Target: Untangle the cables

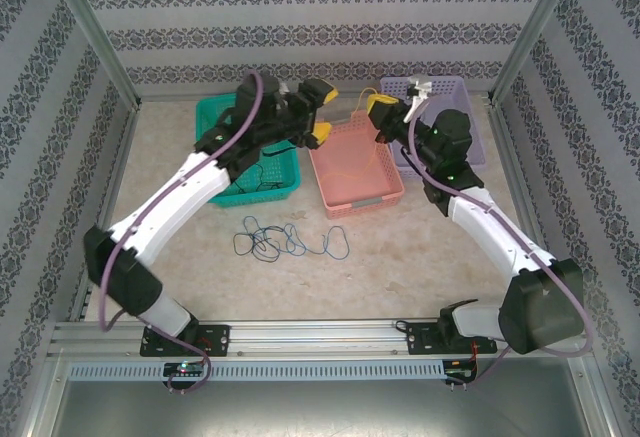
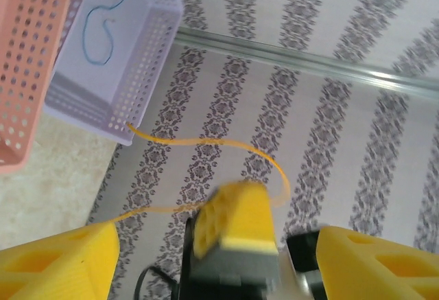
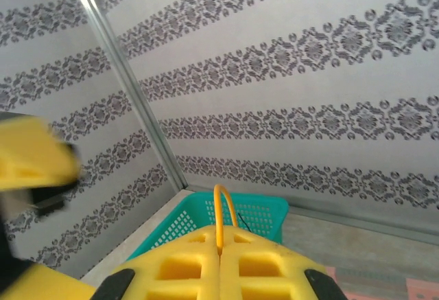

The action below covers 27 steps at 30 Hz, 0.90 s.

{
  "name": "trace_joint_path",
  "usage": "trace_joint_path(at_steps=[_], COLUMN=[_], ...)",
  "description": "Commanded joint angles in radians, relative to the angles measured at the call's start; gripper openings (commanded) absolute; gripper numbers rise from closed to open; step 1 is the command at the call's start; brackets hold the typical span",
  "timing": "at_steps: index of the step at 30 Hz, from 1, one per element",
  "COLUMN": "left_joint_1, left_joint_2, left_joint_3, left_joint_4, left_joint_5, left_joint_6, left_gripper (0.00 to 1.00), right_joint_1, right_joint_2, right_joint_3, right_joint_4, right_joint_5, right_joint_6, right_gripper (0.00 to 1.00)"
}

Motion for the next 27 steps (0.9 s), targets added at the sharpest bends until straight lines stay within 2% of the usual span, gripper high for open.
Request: trace_joint_path(at_steps=[1,6,12,15,21,24,27], left_joint_1=[-0.026,-0.042,-0.049,-0.045,-0.016,0.008,0.046], left_joint_2=[0.028,0.075,0.088,0.087,0.103,0.102,0.131], left_joint_3=[0.056,0.052,0.059,0.062,0.119,0.141,0.220], left_joint_4=[0.120,0.217,0.240,0.210,0.058,-0.013,-0.086], left_joint_5=[-0.026,-0.081,-0.098,-0.093,-0.012,-0.007,0.025], left_joint_6=[-0.275,-0.410,-0.455,-0.425,-0.290,-0.192,-0.037], left_gripper=[0.78,0.80,0.80,0.67,0.47,0.33,0.18], right_joint_1=[0.032,0.081,0.106,0.113,0.121,0.122,0.124], right_joint_2=[-0.030,-0.048,-0.068,-0.068,-0.075,-0.079,-0.075], right_joint_3=[-0.024,-0.053,-0.079,-0.075,-0.047,-0.025,0.011], right_joint_4=[0.062,0.048,0.028,0.003,-0.083,-0.149,-0.239], right_joint_5=[0.040,0.048,0.049,0.023,-0.019,-0.054,-0.101], right_joint_6=[-0.082,-0.113,-0.129,-0.132,-0.147,-0.157,-0.167], right_gripper=[0.00,0.00,0.00,0.00,0.00,0.00,0.00])
